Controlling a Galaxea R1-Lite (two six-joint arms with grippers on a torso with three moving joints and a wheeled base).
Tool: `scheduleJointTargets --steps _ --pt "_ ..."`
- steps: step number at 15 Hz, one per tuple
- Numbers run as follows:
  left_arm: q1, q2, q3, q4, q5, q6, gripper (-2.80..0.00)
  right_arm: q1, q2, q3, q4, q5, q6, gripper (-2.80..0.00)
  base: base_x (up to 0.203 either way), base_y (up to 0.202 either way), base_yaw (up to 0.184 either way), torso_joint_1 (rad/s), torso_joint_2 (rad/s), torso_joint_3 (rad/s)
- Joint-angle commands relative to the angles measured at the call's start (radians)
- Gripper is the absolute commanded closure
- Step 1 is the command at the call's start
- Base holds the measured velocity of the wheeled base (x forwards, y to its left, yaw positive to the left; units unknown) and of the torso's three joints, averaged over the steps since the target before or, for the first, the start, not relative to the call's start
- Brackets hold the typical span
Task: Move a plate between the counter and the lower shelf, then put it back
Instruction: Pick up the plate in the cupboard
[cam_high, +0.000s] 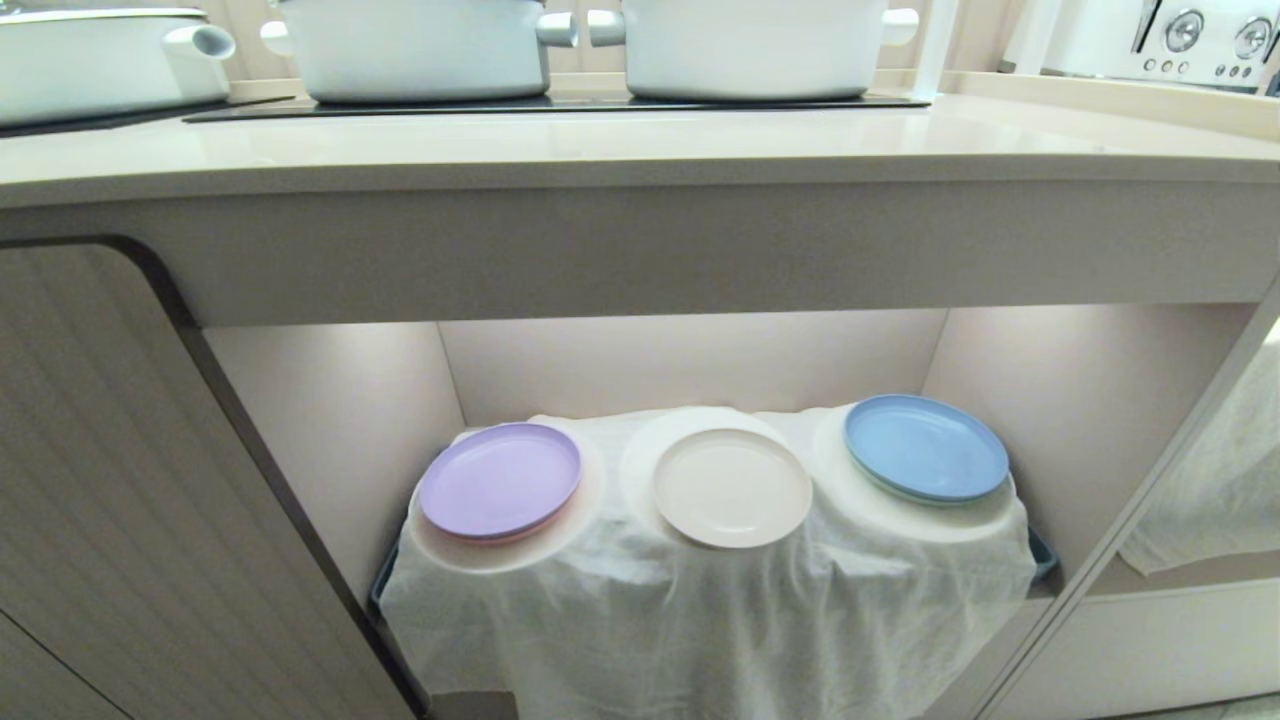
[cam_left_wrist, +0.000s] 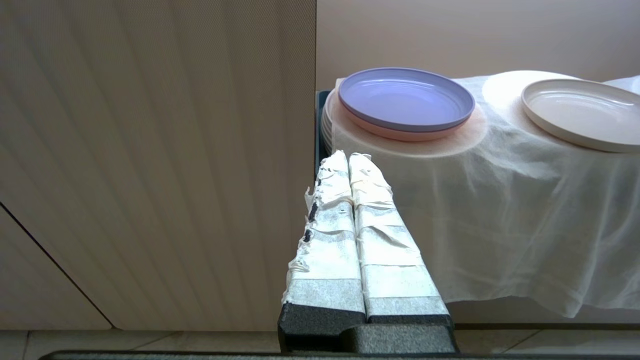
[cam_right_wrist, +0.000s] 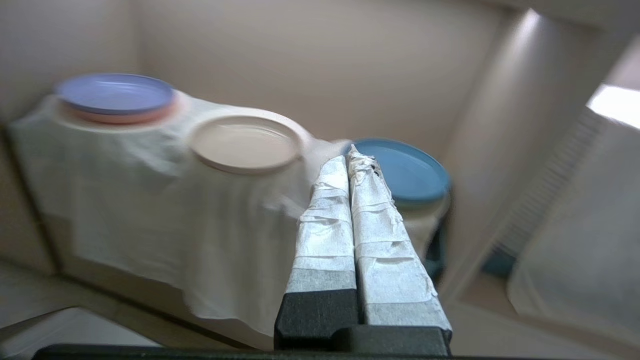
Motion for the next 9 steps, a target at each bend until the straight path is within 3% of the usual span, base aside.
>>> scheduleJointTargets --steps 1,3,9 --pt "0.0 0.001 0.0 0.0 0.001 -0.001 0.0 0.002 0.142 -0.075 -0.001 0.159 -0.001 0.0 0.0 0.0 0.0 0.0 0.0 0.0" --pt "0.0 0.001 0.0 0.0 0.001 -0.001 0.0 0.057 0.235 -0.113 -0.002 0.273 -0.001 0.0 0.0 0.0 0.0 0.0 0.0 0.0" --pt "0.0 0.001 0.0 0.0 0.001 -0.001 0.0 0.167 0.597 -0.086 -0.092 0.404 -0.008 0.0 0.0 0.0 0.0 0.0 0.0 0.0"
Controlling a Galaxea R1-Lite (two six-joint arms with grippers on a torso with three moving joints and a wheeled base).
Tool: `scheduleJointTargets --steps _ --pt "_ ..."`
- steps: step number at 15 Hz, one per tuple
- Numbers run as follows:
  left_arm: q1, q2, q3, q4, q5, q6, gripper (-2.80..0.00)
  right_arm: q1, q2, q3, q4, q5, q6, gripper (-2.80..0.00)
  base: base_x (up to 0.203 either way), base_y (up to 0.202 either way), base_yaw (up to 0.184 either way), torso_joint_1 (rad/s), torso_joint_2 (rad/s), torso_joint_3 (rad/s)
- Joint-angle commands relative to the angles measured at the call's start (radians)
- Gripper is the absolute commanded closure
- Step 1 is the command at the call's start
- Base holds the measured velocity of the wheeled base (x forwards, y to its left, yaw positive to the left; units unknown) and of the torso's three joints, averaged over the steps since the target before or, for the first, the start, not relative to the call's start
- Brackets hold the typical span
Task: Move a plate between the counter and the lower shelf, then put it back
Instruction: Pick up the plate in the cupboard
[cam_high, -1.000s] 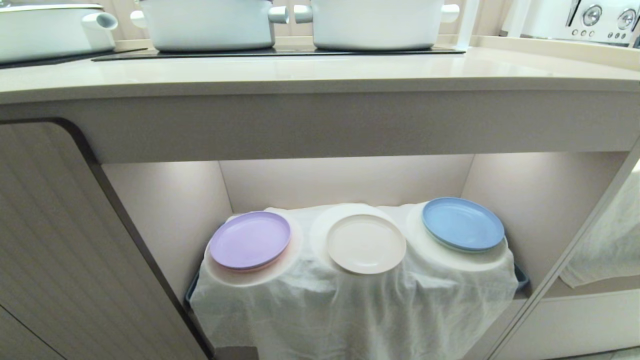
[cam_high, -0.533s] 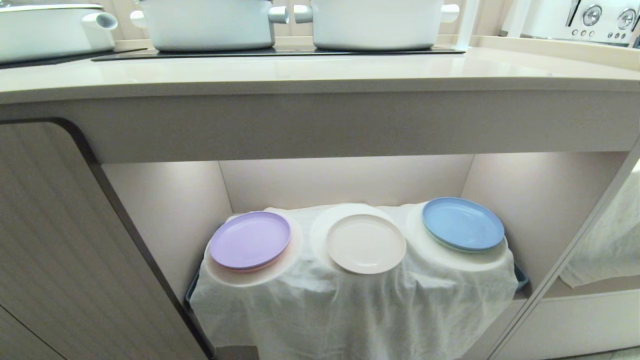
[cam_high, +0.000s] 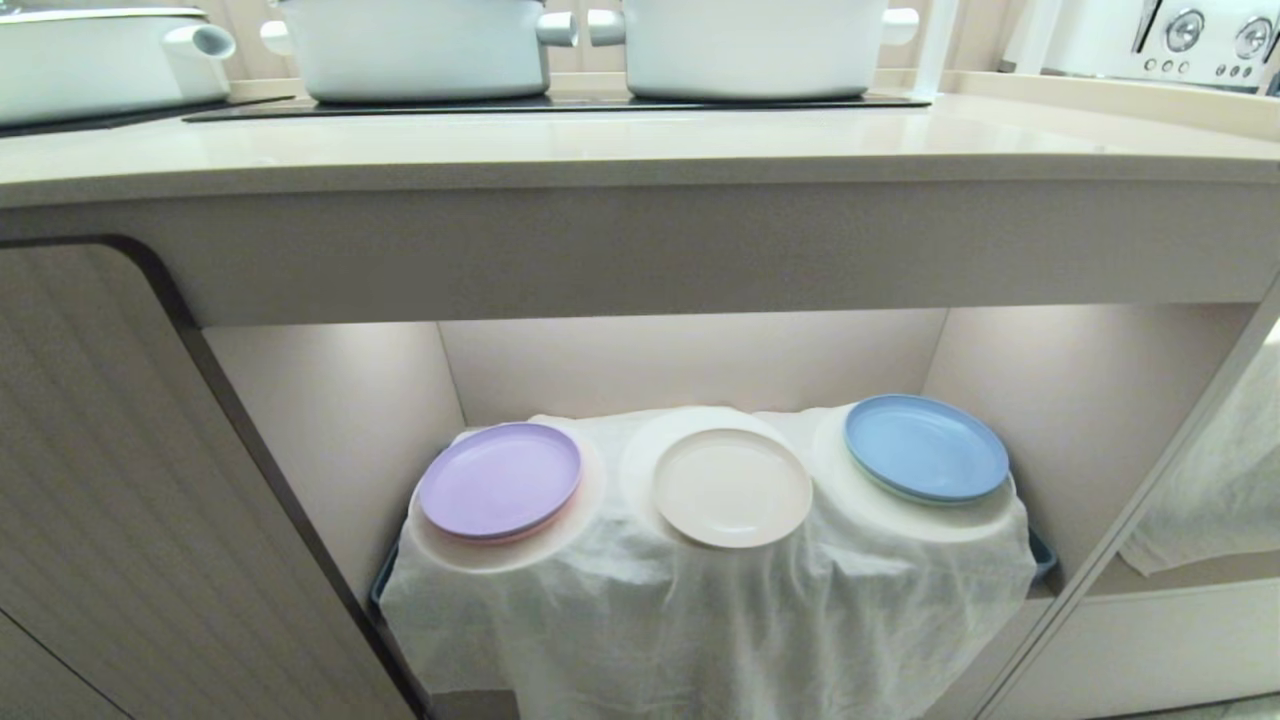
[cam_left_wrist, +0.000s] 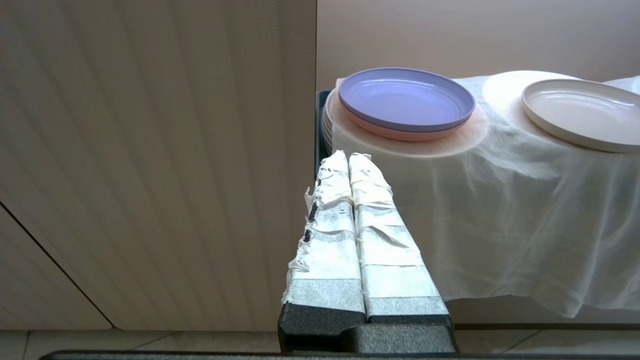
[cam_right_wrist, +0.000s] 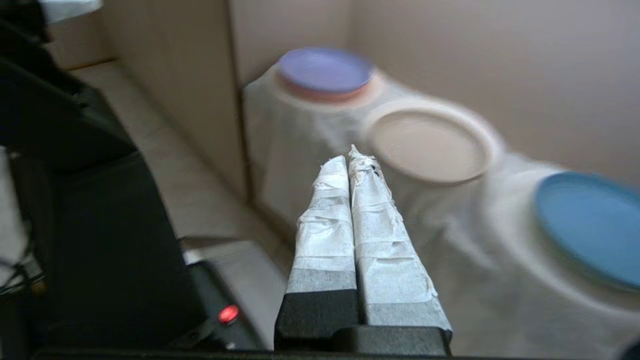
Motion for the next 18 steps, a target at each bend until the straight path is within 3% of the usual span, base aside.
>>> scheduleJointTargets --steps 1,3,8,12,14,18 --pt "0.0 0.001 0.0 0.0 0.0 -0.001 0.0 0.05 0.243 0.027 -0.045 0.015 -0.005 0.0 0.0 0.0 0.0 0.0 0.0 0.0" --pt "0.0 0.001 0.0 0.0 0.0 -0.001 0.0 0.075 0.425 0.046 -0.152 0.02 -0.006 0.0 0.0 0.0 0.0 0.0 0.0 0.0" --pt "0.0 0.001 0.0 0.0 0.0 -0.001 0.0 0.106 0.931 0.071 -0.578 0.026 0.008 0.0 0.0 0.0 0.0 0.0 0.0 0.0" --pt "0.0 0.001 0.0 0.0 0.0 -0.001 0.0 0.146 1.186 0.04 -0.857 0.022 0.177 0.0 0.0 0.0 0.0 0.0 0.0 0.0" --pt "0.0 0.001 0.0 0.0 0.0 -0.001 0.0 0.165 1.23 -0.011 -0.89 -0.004 0.275 0.0 0.0 0.0 0.0 0.0 0.0 0.0" --pt "0.0 0.001 0.0 0.0 0.0 -0.001 0.0 0.189 1.257 -0.161 -0.793 -0.189 0.379 0.0 0.0 0.0 0.0 0.0 0.0 0.0"
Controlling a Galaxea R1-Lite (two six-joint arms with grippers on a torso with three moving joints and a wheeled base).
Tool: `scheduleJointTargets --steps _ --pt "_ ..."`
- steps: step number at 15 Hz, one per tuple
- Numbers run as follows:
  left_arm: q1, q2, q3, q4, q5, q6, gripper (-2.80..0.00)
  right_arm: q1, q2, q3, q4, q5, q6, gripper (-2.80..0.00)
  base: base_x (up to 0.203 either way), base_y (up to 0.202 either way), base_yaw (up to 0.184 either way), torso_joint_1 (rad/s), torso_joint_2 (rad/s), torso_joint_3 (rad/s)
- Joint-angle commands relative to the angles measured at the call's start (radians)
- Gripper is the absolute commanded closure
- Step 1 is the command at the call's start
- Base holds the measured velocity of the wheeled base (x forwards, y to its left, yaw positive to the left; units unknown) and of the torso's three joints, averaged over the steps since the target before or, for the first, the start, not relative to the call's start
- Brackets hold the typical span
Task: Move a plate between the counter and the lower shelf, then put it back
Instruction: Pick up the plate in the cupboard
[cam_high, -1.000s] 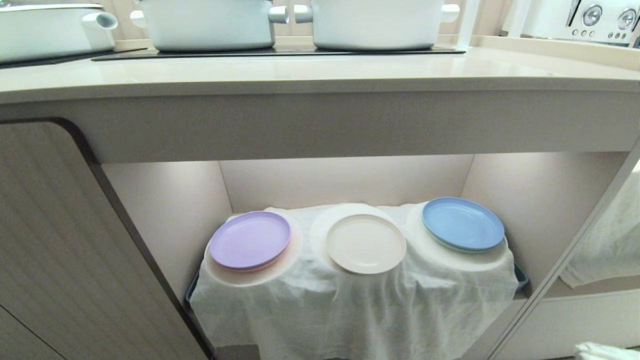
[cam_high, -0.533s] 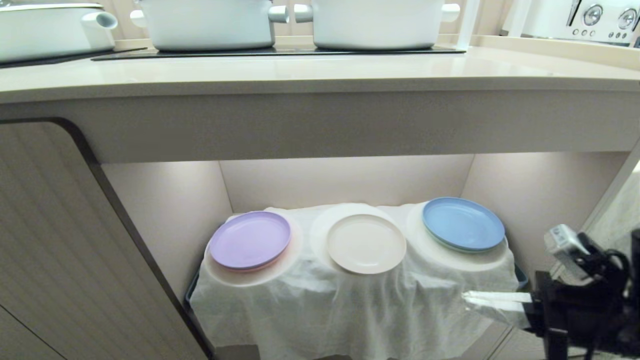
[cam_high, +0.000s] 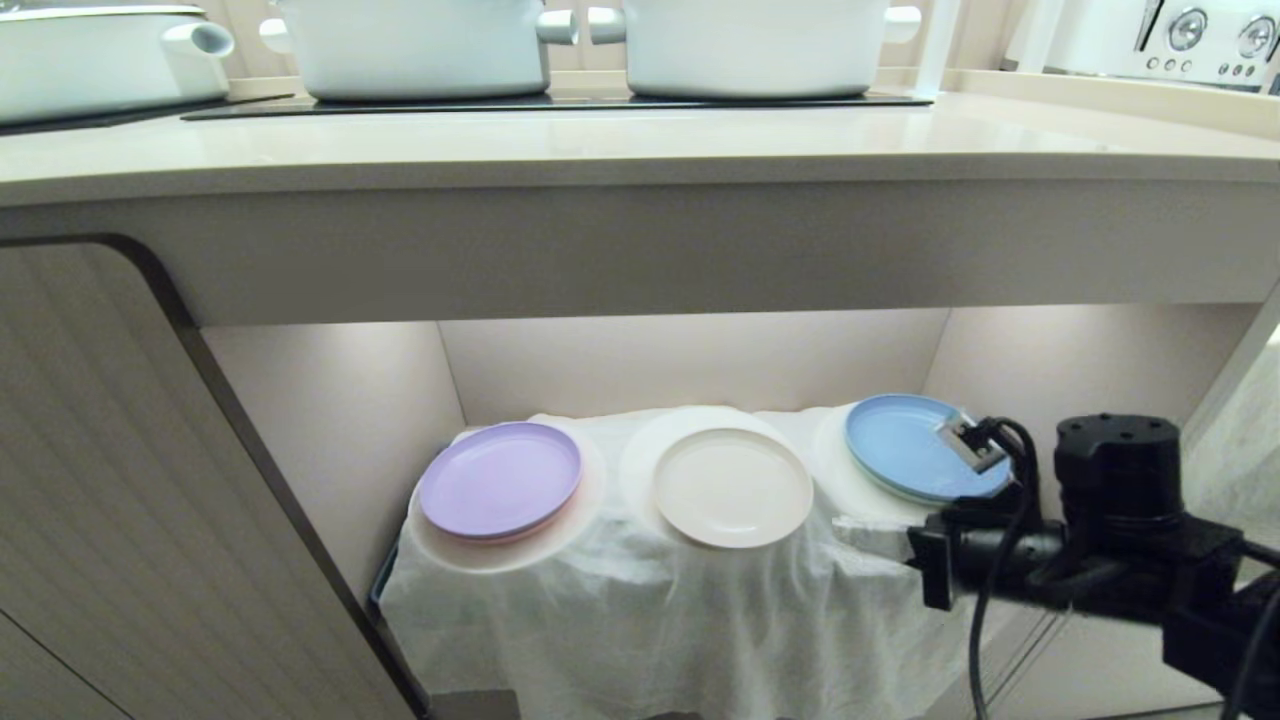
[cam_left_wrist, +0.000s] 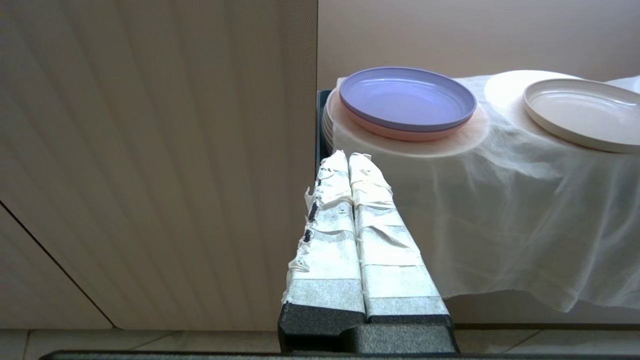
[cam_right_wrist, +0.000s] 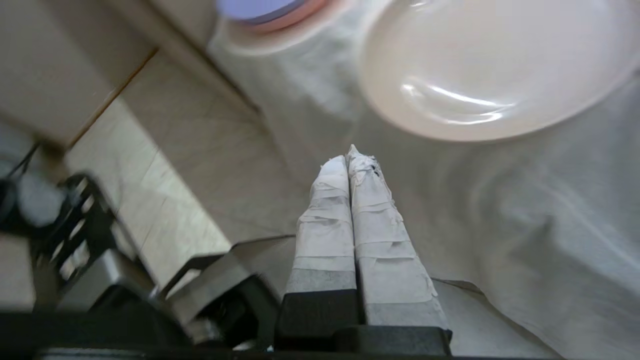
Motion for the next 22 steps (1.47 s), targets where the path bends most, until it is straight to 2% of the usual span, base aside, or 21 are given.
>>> scheduleJointTargets --steps 1,4,6,9,14,18,22 --pt "0.0 0.001 0.0 0.0 0.0 -0.001 0.0 0.01 0.025 -0.108 0.117 -0.075 0.034 0.0 0.0 0.0 0.0 0.0 0.0 0.0" --pt "0.0 0.001 0.0 0.0 0.0 -0.001 0.0 0.012 0.008 -0.272 0.447 -0.171 0.086 0.0 0.0 0.0 0.0 0.0 0.0 0.0" --pt "0.0 0.001 0.0 0.0 0.0 -0.001 0.0 0.03 0.03 -0.34 0.57 -0.207 0.173 0.0 0.0 0.0 0.0 0.0 0.0 0.0" --pt "0.0 0.001 0.0 0.0 0.0 -0.001 0.0 0.073 0.101 -0.381 0.57 -0.217 0.274 0.0 0.0 0.0 0.0 0.0 0.0 0.0" --pt "0.0 0.001 0.0 0.0 0.0 -0.001 0.0 0.084 0.177 -0.413 0.536 -0.247 0.289 0.0 0.0 0.0 0.0 0.0 0.0 0.0" --pt "0.0 0.001 0.0 0.0 0.0 -0.001 0.0 0.077 0.216 -0.437 0.513 -0.27 0.382 0.0 0.0 0.0 0.0 0.0 0.0 0.0" --pt "0.0 0.001 0.0 0.0 0.0 -0.001 0.0 0.055 0.245 -0.518 0.523 -0.27 0.469 0.0 0.0 0.0 0.0 0.0 0.0 0.0"
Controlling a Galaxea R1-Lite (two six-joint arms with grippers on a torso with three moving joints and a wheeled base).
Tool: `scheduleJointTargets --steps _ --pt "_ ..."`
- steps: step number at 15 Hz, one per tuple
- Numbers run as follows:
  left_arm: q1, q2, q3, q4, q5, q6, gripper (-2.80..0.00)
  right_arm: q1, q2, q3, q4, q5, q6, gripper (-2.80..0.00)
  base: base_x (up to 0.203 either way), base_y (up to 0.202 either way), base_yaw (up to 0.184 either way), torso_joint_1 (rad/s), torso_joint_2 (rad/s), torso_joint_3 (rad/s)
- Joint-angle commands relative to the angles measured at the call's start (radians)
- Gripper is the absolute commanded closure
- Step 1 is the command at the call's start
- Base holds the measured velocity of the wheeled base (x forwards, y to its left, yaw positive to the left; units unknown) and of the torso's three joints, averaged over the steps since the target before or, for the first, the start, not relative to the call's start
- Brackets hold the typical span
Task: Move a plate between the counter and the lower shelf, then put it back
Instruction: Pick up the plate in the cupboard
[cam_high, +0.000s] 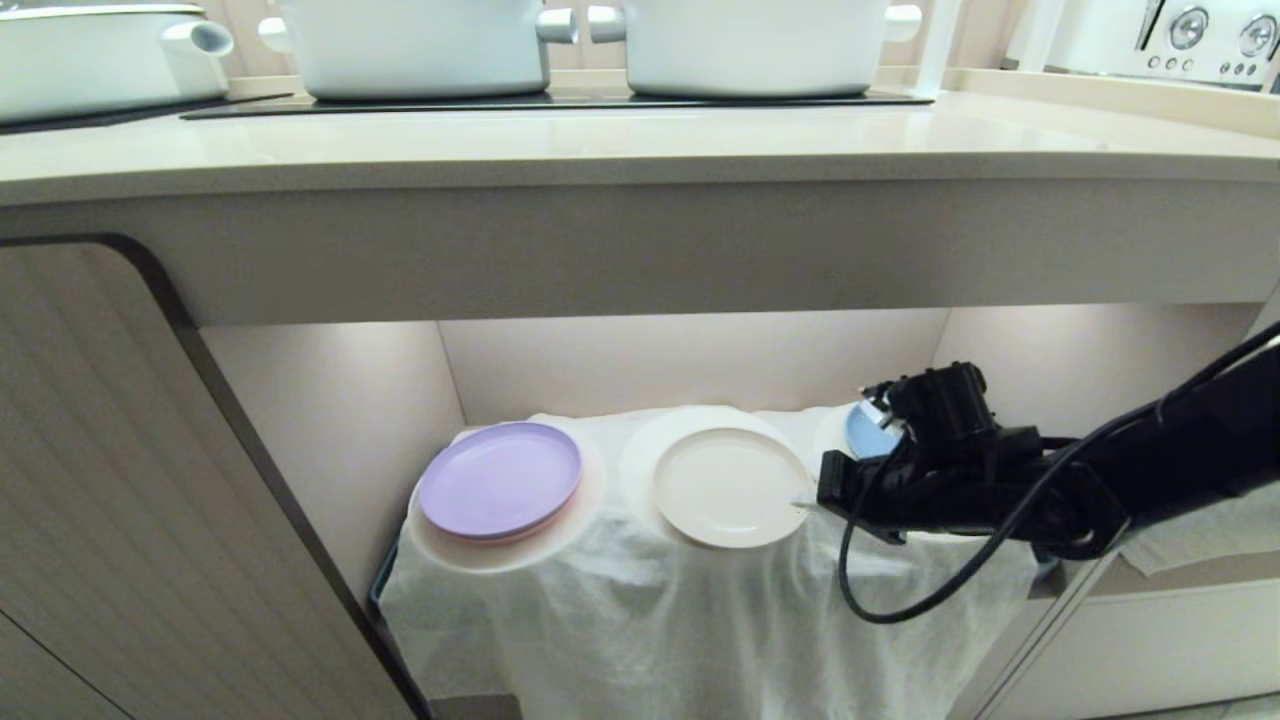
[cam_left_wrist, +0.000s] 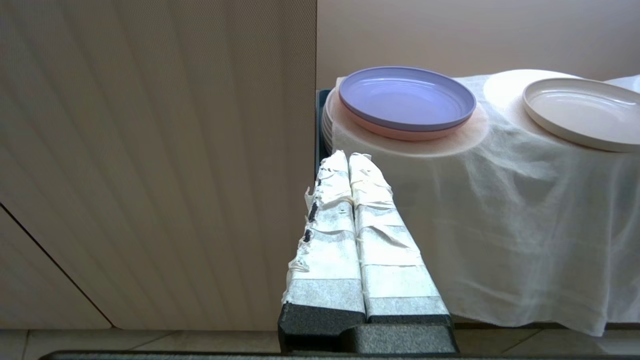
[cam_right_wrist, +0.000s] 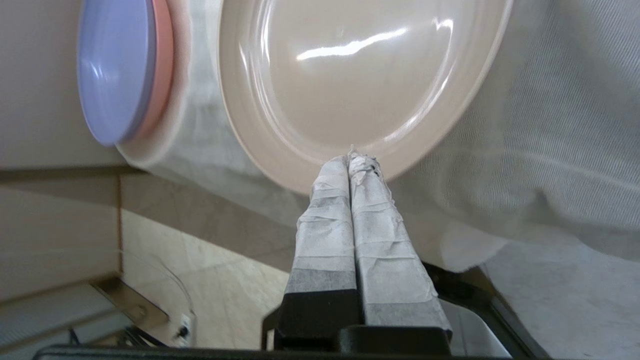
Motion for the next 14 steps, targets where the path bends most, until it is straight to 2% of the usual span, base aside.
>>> scheduleJointTargets --steps 1,3,4,11,14 --pt "0.0 0.001 0.0 0.0 0.001 -0.001 0.0 -0.01 0.021 -0.035 -0.002 0.003 0.019 0.0 0.0 0.0 0.0 0.0 0.0 0.0" --pt "0.0 0.001 0.0 0.0 0.001 -0.001 0.0 -0.026 0.032 -0.057 0.01 0.005 0.021 0.0 0.0 0.0 0.0 0.0 0.0 0.0" --pt "0.0 0.001 0.0 0.0 0.001 -0.001 0.0 -0.034 0.034 -0.059 0.018 0.005 0.021 -2.8 0.0 0.0 0.0 0.0 0.0 0.0" --pt "0.001 0.001 0.0 0.0 0.001 -0.001 0.0 -0.067 0.037 -0.047 0.064 -0.001 0.018 -2.8 0.0 0.0 0.0 0.0 0.0 0.0" --pt "0.0 0.001 0.0 0.0 0.001 -0.001 0.0 -0.062 0.055 -0.047 0.064 -0.05 0.018 -2.8 0.0 0.0 0.0 0.0 0.0 0.0"
